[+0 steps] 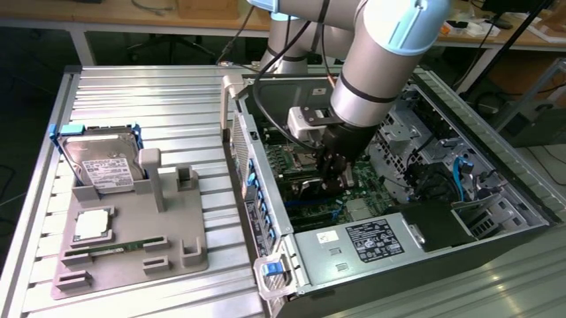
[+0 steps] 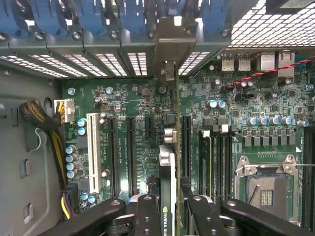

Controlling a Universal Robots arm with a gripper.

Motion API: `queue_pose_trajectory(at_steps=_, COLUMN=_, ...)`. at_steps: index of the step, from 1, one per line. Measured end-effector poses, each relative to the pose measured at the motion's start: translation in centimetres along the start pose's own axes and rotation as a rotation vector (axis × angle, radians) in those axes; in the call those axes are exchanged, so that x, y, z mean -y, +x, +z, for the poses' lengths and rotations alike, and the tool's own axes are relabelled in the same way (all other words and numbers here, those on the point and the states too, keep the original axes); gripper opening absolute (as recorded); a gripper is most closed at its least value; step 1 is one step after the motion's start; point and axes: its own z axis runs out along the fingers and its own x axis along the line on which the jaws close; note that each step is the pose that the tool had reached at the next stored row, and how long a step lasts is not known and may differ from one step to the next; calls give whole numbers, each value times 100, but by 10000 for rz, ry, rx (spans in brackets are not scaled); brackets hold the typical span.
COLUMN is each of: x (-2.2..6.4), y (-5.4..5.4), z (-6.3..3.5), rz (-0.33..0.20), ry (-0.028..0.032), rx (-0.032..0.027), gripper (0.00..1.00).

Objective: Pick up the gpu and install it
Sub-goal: 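Insert the gpu into the slot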

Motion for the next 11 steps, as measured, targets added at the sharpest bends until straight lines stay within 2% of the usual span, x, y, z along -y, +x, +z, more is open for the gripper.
queue_pose_trajectory(at_steps=6, x=-3, y=8, z=2, rz=2, ry=-1, rx=-105, gripper=27)
queue_pose_trajectory(at_steps=11, x=-16, y=9, z=45, rz=3, ry=-3, rx=-142, gripper=27)
